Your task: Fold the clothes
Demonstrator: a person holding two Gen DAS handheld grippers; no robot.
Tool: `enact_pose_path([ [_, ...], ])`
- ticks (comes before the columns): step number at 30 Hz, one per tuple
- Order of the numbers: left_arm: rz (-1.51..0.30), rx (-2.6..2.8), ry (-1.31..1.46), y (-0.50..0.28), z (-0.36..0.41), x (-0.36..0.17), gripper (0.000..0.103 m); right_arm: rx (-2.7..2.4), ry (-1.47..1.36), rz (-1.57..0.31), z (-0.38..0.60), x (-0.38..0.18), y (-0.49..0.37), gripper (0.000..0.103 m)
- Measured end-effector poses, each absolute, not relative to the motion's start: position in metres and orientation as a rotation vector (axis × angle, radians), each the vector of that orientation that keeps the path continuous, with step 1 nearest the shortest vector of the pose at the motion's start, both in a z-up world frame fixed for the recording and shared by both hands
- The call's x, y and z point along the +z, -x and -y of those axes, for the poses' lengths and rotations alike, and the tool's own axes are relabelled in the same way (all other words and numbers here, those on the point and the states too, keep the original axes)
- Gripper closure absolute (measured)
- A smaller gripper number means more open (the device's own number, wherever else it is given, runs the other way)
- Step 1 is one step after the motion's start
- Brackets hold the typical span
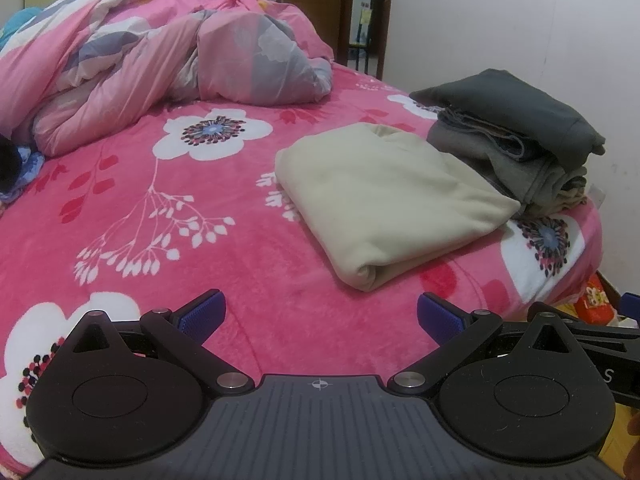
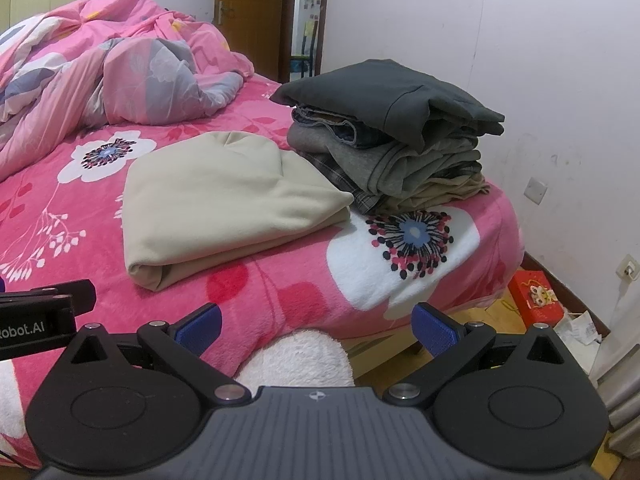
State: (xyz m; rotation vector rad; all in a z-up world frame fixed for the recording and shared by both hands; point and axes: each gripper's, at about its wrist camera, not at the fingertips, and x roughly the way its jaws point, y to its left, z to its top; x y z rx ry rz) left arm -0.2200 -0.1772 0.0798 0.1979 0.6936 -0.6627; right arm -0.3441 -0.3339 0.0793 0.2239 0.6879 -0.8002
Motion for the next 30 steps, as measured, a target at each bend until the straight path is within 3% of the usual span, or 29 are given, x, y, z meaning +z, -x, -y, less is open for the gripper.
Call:
enact_pose_path([
  [30, -0.696, -0.662, -0.195, 0.2185, 0.1752, 0.0802, 0.000, -0.792, -0.218, -0.690, 0.3324, 0.0797, 0.3418, 0.000],
])
